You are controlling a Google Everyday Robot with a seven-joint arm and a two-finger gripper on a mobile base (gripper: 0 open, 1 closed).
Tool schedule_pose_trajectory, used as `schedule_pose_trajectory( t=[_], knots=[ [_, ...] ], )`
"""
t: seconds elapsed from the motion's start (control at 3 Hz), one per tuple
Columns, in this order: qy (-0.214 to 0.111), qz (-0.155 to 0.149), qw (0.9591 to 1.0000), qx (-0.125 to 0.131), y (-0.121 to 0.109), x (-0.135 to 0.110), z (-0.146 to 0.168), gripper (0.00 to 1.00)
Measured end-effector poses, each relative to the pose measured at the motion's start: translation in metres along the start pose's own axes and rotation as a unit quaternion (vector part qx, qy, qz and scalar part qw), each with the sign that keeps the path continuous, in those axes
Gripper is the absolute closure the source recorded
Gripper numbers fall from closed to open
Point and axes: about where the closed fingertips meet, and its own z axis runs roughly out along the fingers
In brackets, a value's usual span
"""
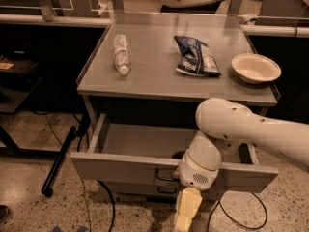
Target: Open top drawer
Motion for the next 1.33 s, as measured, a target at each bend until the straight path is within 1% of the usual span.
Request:
schedule_pose_trajectory(
  t=[0.33,0.67,1.0,1.33],
  knots=[
    [-0.005,-0.008,0.9999,-0.008,0.024,0.003,-0.006,0.0],
    [-0.043,0.003,0.9989,-0.018,0.083,0.036,-0.027,0.0],
    [-0.045,0.003,0.9988,-0.018,0.086,0.038,-0.028,0.0],
    [-0.047,-0.006,0.9988,-0.013,0.082,0.031,-0.031,0.0]
  ],
)
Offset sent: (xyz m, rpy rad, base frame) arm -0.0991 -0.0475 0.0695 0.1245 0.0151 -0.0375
